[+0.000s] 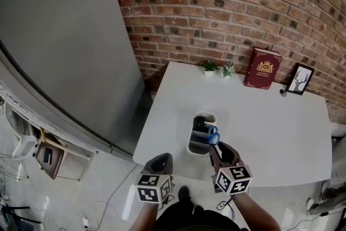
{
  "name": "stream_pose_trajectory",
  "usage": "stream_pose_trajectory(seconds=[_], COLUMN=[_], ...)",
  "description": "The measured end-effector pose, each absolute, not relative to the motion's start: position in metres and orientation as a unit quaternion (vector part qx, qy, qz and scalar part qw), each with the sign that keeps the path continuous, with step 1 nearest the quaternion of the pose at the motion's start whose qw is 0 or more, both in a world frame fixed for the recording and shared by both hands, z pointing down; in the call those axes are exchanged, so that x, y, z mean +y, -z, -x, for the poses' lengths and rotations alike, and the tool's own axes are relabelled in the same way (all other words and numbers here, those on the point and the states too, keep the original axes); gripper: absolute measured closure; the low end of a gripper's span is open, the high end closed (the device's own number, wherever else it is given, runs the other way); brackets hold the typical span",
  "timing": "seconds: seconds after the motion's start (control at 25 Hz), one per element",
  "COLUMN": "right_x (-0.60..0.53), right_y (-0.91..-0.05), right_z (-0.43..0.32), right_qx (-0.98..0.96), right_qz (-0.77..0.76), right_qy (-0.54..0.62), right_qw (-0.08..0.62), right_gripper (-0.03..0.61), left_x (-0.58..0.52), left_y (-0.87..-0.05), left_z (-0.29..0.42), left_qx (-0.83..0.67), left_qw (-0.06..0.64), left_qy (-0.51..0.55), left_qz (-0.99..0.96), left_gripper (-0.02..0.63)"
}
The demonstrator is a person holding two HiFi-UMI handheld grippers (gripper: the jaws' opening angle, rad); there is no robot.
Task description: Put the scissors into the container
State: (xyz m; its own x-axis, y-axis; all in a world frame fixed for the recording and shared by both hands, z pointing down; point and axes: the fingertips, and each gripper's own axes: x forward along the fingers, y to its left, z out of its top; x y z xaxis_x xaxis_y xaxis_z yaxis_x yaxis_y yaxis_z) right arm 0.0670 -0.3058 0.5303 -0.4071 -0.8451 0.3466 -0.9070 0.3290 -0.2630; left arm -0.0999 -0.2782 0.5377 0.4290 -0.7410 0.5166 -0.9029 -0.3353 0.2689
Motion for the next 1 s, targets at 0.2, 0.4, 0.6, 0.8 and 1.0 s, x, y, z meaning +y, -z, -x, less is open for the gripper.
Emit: stream_pose_trajectory(seconds=[0.2,0.4,0.6,0.8,1.0], right_x=[-0.295,-0.281,-0.268,-0.256,-0.246], right_y=[-0.525,-0.522,-0.521,-0.519,-0.522], right_z=[-0.074,-0.08,-0.083,-0.089,-0.092], right_qx=[-0.812,-0.815,-0.817,-0.816,-0.814], right_qz=[-0.539,-0.532,-0.529,-0.531,-0.531], right_qy=[-0.209,-0.212,-0.205,-0.195,-0.199], right_qw=[0.078,0.09,0.105,0.117,0.125], right_gripper=[0.471,0.48,0.508,0.554,0.568], left_x=[-0.275,-0.271,-0.264,-0.254,-0.247], left_y=[-0.534,-0.528,-0.524,-0.522,-0.52], left_z=[0.093,0.085,0.081,0.076,0.074], left_qx=[-0.512,-0.514,-0.515,-0.517,-0.52], left_qw=[0.261,0.248,0.242,0.24,0.237], left_qy=[-0.15,-0.153,-0.152,-0.154,-0.153], left_qz=[-0.805,-0.807,-0.808,-0.808,-0.807], left_gripper=[0.591,0.592,0.591,0.591,0.592])
